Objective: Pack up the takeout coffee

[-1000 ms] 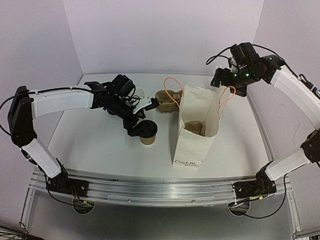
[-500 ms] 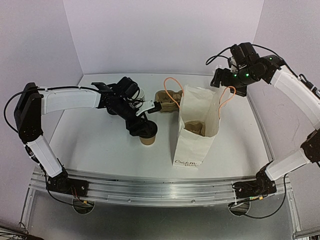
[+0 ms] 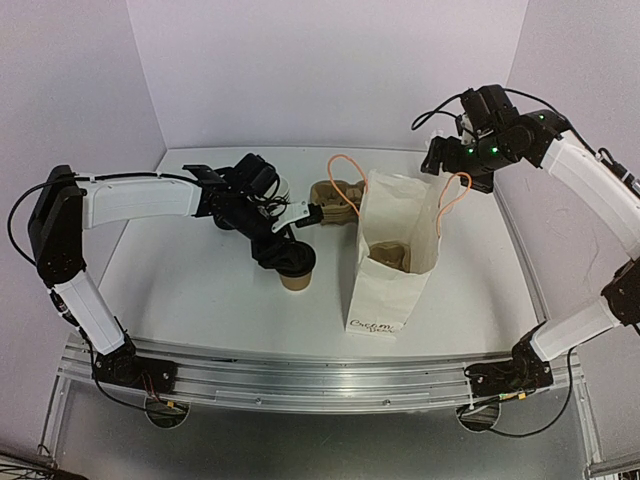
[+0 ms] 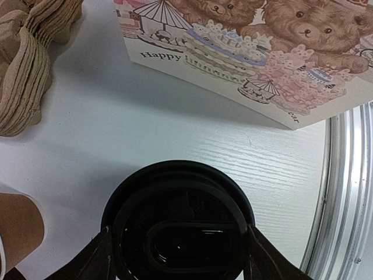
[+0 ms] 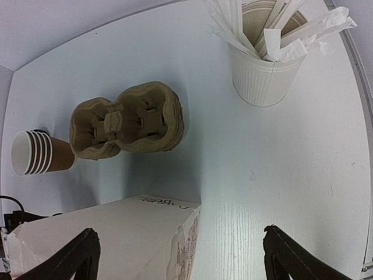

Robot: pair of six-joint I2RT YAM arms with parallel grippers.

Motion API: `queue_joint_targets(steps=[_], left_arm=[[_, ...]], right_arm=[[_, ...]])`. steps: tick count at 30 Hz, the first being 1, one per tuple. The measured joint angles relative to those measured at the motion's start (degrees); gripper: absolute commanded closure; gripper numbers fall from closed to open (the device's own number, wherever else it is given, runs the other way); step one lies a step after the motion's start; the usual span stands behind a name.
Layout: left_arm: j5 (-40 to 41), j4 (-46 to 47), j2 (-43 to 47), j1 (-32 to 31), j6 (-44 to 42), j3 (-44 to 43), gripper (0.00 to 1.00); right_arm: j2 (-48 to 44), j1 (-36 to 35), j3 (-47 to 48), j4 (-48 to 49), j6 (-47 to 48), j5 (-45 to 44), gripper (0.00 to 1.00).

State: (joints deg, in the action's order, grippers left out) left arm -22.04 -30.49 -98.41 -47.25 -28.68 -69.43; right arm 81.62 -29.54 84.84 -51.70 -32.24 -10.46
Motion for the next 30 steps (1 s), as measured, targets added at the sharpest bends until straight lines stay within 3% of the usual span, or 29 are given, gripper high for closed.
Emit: queue_joint_targets(steps=[10,21,30], left_arm=[[1.32,-1.67,0.69,-0.02,1.44,-1.51,0.51],[5.4,-8.49,6.2,0.1,2.14,-6.29,0.52],[8.87,-19.94,8.98,0.86,1.51,-20.98,0.52]], right_arm=[[0.0,0.0,0.8,-0.07,0.41,-0.04,0.07],[1.04,0.58,8.9,-0.08,-1.73,-0.86,0.1],[2.92,3.93,10.86,-6.92,-9.61,2.77,0.15]])
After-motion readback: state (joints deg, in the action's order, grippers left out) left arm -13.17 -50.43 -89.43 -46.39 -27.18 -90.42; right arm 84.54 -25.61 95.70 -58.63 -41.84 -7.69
